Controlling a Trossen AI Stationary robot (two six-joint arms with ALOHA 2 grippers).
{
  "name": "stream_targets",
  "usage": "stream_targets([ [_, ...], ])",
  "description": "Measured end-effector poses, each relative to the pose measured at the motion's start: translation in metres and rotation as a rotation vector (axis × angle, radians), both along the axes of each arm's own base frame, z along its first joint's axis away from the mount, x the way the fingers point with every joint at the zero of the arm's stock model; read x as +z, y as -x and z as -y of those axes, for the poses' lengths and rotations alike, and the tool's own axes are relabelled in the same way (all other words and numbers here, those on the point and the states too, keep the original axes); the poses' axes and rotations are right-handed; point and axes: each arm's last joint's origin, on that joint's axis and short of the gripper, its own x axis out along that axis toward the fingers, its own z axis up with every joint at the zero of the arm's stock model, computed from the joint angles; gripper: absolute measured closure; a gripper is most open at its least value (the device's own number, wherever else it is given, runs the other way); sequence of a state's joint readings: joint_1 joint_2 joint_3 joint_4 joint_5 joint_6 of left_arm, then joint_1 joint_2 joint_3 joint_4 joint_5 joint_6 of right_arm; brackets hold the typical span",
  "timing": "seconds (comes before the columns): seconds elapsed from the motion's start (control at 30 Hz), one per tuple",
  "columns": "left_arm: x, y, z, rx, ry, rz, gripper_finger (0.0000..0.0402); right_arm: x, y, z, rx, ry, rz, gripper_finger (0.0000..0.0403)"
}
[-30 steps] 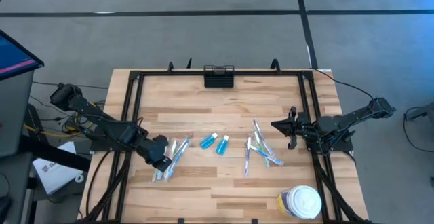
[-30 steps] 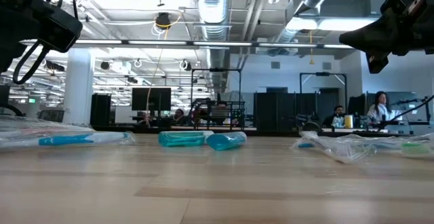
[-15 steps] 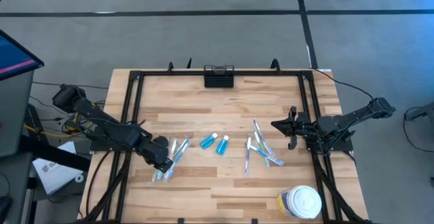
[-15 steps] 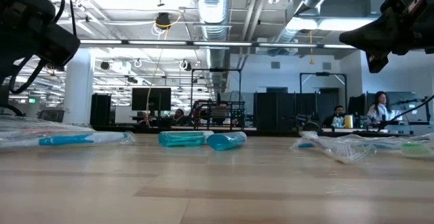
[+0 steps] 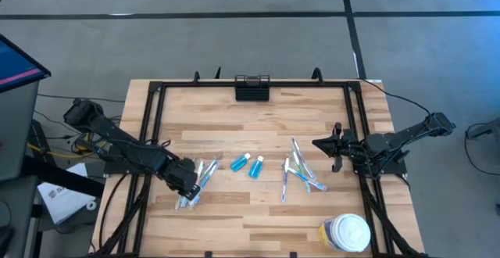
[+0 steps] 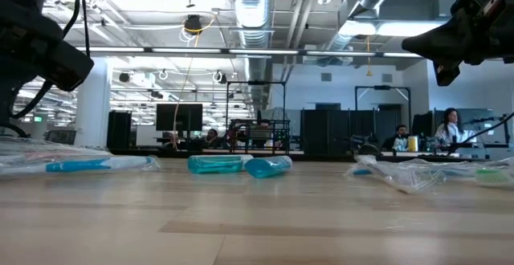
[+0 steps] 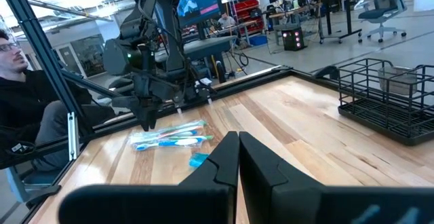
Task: Pick & Place toothbrushing station
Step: Put the left green toothbrush into the black wire organizer
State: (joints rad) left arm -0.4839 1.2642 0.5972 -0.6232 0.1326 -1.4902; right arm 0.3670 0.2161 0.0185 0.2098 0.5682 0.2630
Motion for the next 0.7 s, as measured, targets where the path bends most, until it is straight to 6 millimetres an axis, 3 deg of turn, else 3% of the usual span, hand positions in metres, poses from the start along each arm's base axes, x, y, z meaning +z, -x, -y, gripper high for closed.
stream_targets([
  [0.37, -0.0043, -0.002, 0.0014, -0.003, -0.005, -0.014, 0.0307, 0.0001, 0.0, 0.0, 0.0, 0.0, 0.0, 0.0399],
  [0.7, -0.0043, -0.0016, 0.002, -0.009, 0.001, -0.017, 0.0396, 0.0003, 0.0, 0.0, 0.0, 0.0, 0.001, 0.0399],
])
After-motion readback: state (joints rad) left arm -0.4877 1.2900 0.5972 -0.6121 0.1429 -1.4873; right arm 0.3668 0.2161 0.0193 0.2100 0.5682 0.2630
